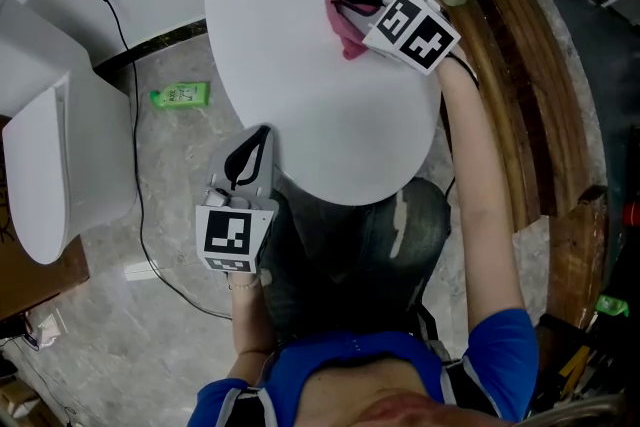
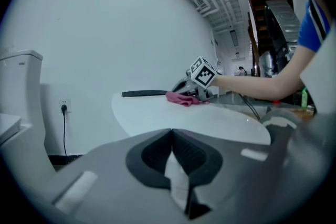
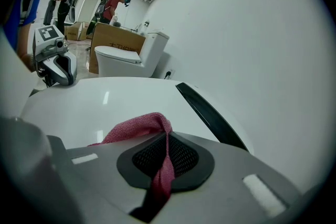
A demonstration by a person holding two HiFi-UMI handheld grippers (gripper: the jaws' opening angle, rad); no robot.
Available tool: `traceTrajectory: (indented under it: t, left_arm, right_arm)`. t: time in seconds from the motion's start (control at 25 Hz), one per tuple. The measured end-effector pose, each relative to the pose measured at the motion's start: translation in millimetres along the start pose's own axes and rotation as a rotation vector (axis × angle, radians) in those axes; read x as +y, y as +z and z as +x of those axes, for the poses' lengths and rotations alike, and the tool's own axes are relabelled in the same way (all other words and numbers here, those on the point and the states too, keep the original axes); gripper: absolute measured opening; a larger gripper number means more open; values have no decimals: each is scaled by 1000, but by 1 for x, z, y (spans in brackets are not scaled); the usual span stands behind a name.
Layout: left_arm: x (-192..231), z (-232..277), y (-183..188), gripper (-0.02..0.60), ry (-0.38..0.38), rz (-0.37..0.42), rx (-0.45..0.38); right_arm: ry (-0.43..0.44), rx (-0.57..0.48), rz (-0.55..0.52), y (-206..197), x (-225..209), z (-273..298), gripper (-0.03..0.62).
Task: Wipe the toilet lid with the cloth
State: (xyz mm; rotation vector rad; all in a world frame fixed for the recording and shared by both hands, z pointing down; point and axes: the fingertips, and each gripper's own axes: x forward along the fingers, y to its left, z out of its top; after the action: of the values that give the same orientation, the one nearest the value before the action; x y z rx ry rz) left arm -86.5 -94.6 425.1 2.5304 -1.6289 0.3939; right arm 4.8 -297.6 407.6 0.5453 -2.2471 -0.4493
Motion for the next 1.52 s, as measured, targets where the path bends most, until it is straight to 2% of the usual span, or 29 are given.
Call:
traceTrajectory:
  t: [0.52,0.76,1.12,1.52]
  left_arm:
    - [0,1,1,3,2,-1,4]
    - [-1,1,0,3,-20,14,14]
    - [1,2,0,2,-5,6,8]
    - [-1,3,0,3,-4,2,5]
  right_arm:
    - [-34,-3,67,-30,-20,-16,9]
    - [-50,3,114,-51,-32,-27,9]
    - [-96,-7,175,-75,-47,-39,9]
    - [-118,-25,216,-87,-50,-49,9]
